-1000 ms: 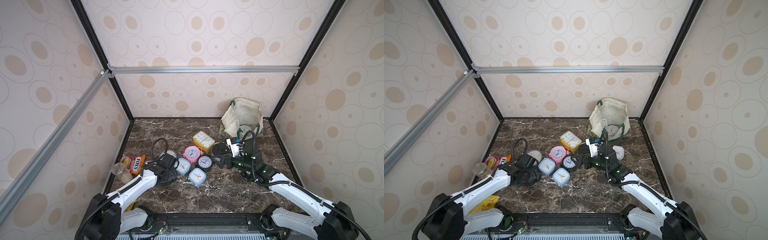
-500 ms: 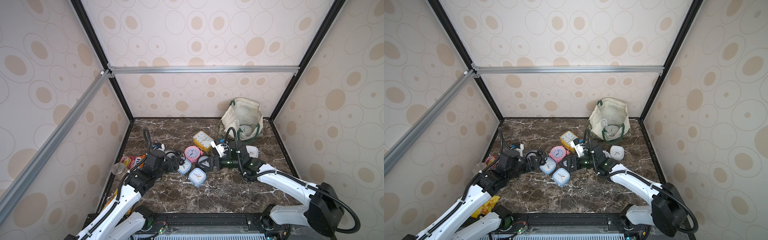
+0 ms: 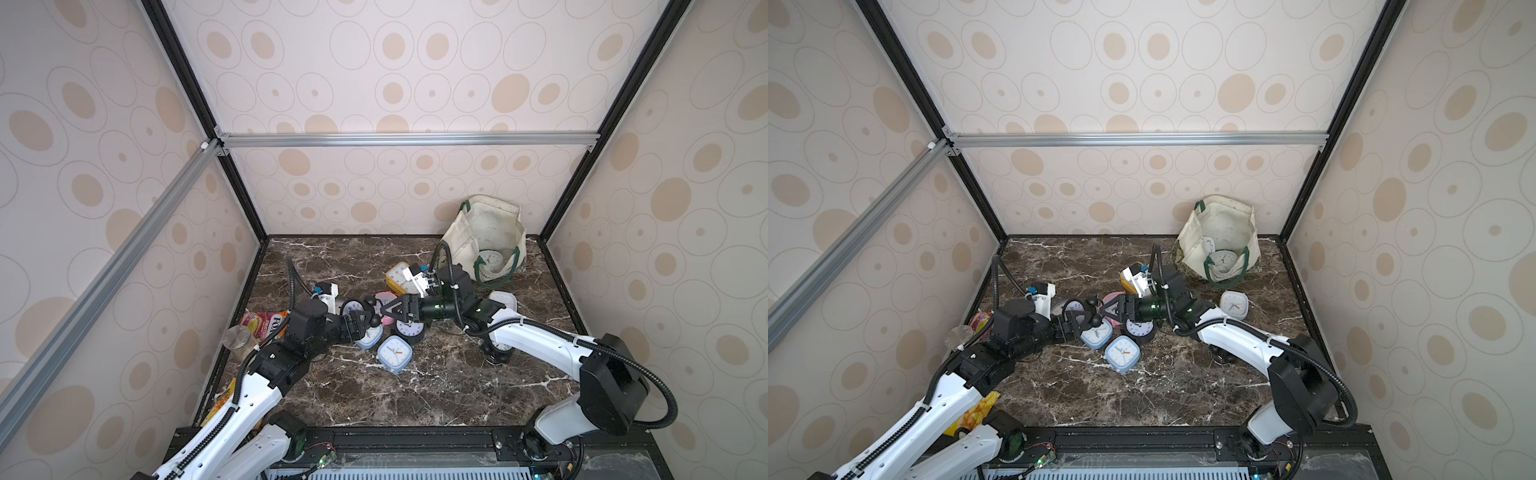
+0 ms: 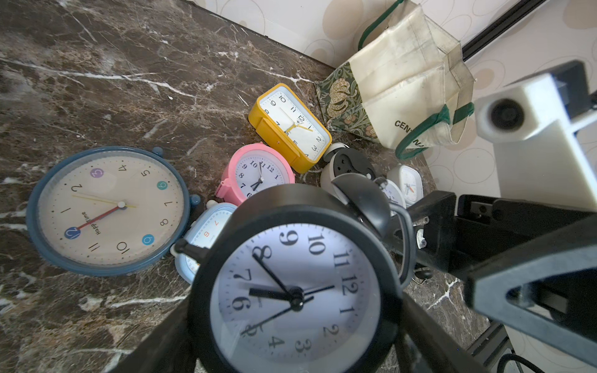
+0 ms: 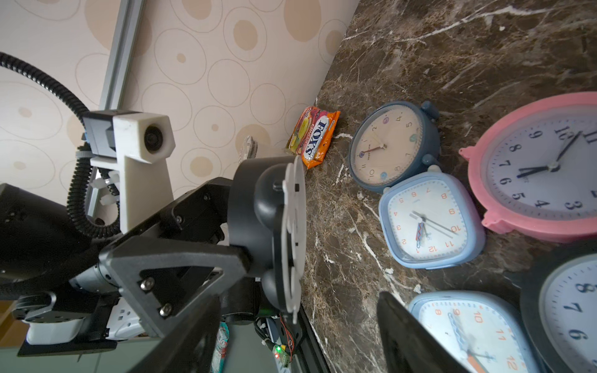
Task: Put the alarm clock into the canvas bag
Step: Place the alarm at the canvas bag.
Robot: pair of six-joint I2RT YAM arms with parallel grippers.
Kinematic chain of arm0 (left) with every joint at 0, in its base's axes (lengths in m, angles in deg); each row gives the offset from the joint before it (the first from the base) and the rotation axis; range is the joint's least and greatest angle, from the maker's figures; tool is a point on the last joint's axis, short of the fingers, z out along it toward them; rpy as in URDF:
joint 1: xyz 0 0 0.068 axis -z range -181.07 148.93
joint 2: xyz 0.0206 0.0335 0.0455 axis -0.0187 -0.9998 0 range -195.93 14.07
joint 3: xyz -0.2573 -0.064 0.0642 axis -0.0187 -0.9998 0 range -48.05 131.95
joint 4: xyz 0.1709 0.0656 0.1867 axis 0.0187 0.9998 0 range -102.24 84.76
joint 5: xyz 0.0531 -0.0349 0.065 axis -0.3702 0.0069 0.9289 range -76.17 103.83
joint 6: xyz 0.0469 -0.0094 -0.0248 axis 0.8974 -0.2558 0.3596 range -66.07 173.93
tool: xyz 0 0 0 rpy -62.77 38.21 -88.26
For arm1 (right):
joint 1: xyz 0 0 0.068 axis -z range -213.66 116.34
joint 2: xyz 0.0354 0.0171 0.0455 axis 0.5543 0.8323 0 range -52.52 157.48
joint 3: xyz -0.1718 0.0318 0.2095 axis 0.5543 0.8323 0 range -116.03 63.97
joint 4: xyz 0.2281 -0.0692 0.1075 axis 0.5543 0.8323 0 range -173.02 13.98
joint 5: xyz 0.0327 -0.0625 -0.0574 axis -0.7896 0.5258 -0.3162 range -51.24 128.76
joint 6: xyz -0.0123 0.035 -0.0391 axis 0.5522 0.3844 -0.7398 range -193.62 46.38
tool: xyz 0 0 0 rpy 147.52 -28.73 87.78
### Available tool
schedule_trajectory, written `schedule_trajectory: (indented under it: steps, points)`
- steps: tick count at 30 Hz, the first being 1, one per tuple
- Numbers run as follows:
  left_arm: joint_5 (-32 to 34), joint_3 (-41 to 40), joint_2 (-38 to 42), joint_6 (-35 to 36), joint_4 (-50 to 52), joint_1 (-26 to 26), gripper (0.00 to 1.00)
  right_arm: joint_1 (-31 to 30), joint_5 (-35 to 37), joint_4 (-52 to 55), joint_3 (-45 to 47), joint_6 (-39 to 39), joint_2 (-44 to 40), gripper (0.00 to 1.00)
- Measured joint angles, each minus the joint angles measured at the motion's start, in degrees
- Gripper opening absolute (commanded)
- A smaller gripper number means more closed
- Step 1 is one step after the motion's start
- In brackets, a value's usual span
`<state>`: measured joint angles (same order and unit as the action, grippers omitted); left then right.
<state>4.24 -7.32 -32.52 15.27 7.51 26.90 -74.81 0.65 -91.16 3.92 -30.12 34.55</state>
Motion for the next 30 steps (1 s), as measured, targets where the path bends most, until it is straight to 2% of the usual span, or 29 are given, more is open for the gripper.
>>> schedule_trajectory:
  steps: [5,9,12,20,22,30]
  points:
    - [-0.4,0.0,0.0,0.0,-0.7,0.0,0.62,-1.1,-0.1,-0.2,-1.8,-0.2,0.6,0.55]
    - [-0.4,0.0,0.0,0.0,-0.9,0.0,0.62,-1.3,0.0,0.0,-2.0,-0.1,1.3,0.39]
    - [-0.5,0.0,0.0,0.0,-1.0,0.0,0.62,-1.3,0.0,0.0,-2.0,0.0,1.8,0.33]
    - [-0.9,0.0,0.0,-0.1,-1.5,0.0,0.62,-1.4,0.4,-0.3,-2.0,0.0,2.4,0.23]
    - [-0.9,-0.1,0.0,-0.1,-1.4,0.0,0.62,-1.5,0.6,-0.7,-2.0,0.0,2.8,0.17]
    - [-1.1,-0.5,-0.1,-0.3,-1.9,0.0,0.62,-1.7,1.1,-0.1,-2.8,-0.4,3.0,0.02]
